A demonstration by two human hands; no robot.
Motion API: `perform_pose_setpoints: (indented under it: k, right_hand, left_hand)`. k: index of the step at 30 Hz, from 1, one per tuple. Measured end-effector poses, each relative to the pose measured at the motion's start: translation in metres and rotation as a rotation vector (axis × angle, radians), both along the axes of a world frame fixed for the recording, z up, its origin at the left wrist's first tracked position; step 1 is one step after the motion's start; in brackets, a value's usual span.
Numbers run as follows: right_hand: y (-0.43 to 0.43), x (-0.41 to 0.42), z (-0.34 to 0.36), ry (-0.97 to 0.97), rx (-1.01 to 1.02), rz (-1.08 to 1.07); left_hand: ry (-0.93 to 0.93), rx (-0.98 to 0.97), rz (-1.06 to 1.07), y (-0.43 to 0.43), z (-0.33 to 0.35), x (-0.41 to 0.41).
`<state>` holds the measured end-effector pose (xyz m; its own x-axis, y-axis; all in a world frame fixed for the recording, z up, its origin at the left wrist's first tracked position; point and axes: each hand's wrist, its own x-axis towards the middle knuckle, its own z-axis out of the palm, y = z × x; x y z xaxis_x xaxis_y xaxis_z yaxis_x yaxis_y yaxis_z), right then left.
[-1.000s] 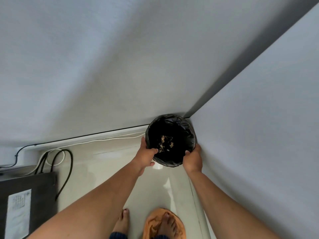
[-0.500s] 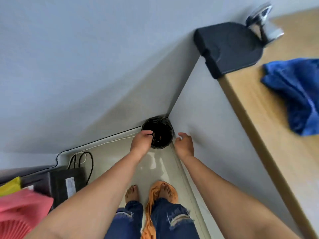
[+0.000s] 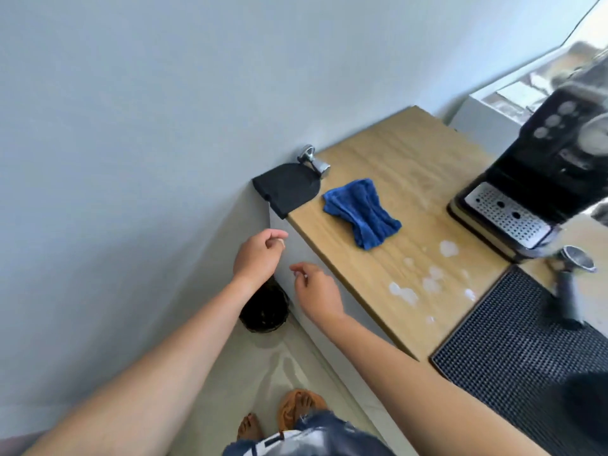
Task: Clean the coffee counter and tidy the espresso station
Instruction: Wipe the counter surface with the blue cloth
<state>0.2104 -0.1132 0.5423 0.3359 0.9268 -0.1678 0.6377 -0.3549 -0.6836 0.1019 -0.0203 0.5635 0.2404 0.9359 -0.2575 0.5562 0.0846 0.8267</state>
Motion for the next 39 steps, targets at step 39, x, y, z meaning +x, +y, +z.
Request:
perform_pose_setpoints:
  k: [39]
  right_hand:
    - [0.068, 0.178, 0.053, 0.438, -0.022, -0.973]
  left_hand:
    - [0.438, 0.193, -1.011, 0.172, 0.024, 0.227]
